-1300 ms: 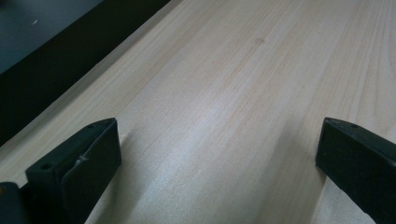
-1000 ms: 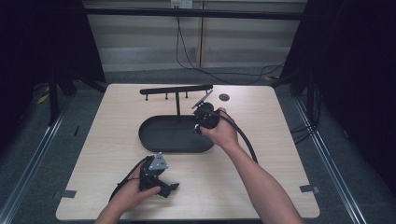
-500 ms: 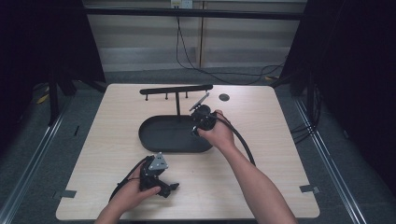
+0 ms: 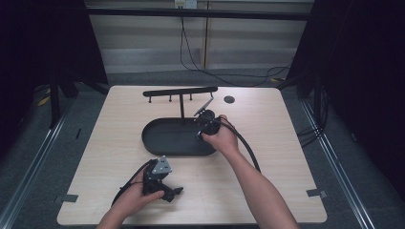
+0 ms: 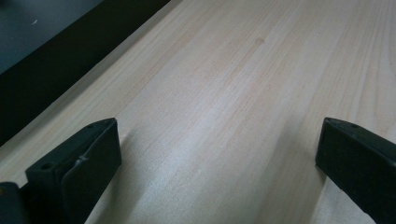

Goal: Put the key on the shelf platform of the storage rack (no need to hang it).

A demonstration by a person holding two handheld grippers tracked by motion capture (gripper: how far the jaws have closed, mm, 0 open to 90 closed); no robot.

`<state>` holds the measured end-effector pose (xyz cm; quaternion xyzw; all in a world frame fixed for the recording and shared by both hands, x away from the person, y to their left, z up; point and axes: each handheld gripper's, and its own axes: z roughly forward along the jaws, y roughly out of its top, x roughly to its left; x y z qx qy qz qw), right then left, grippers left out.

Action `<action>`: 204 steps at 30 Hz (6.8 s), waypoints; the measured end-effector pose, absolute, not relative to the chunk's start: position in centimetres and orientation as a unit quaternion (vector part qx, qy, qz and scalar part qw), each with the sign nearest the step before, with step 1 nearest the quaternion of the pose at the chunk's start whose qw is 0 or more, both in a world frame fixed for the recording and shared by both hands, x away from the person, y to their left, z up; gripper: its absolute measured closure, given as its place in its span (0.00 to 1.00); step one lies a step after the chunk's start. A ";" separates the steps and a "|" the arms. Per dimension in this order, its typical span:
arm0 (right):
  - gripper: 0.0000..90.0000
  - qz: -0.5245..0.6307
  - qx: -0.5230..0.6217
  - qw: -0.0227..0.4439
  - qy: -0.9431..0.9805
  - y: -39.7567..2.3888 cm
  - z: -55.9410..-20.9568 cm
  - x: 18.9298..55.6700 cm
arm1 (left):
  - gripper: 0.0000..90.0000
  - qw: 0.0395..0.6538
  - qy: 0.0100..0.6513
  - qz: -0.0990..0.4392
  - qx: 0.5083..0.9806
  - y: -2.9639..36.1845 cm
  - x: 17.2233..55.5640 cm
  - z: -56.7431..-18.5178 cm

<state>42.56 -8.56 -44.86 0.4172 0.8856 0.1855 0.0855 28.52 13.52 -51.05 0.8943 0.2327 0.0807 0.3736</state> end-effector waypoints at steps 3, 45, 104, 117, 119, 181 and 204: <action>0.78 0.188 0.419 0.087 0.884 -8.7 -45.2 42.6 | 0.00 0.373 0.233 0.080 0.894 13.5 28.5 -51.0; 0.75 0.184 0.435 0.069 0.879 -9.6 -46.7 43.2 | 0.00 0.374 0.230 0.079 0.895 13.5 28.5 -51.0; 0.38 0.218 0.417 0.049 0.881 -12.1 -42.0 39.3 | 0.00 0.375 0.230 0.078 0.895 13.5 28.5 -51.0; 0.36 0.220 0.417 0.044 0.881 -13.3 -41.5 38.4 | 0.00 0.374 0.230 0.078 0.895 13.5 28.5 -51.0; 0.36 0.219 0.416 0.043 0.882 -13.5 -41.5 38.4 | 0.00 0.374 0.231 0.078 0.895 13.5 28.5 -51.0; 0.34 0.205 0.384 0.055 0.899 -18.3 -39.9 33.6 | 0.00 0.370 0.227 0.077 0.898 13.6 28.6 -51.0; 0.34 0.193 0.382 0.052 0.902 -20.2 -40.7 31.5 | 0.00 0.370 0.228 0.078 0.897 13.6 28.6 -51.0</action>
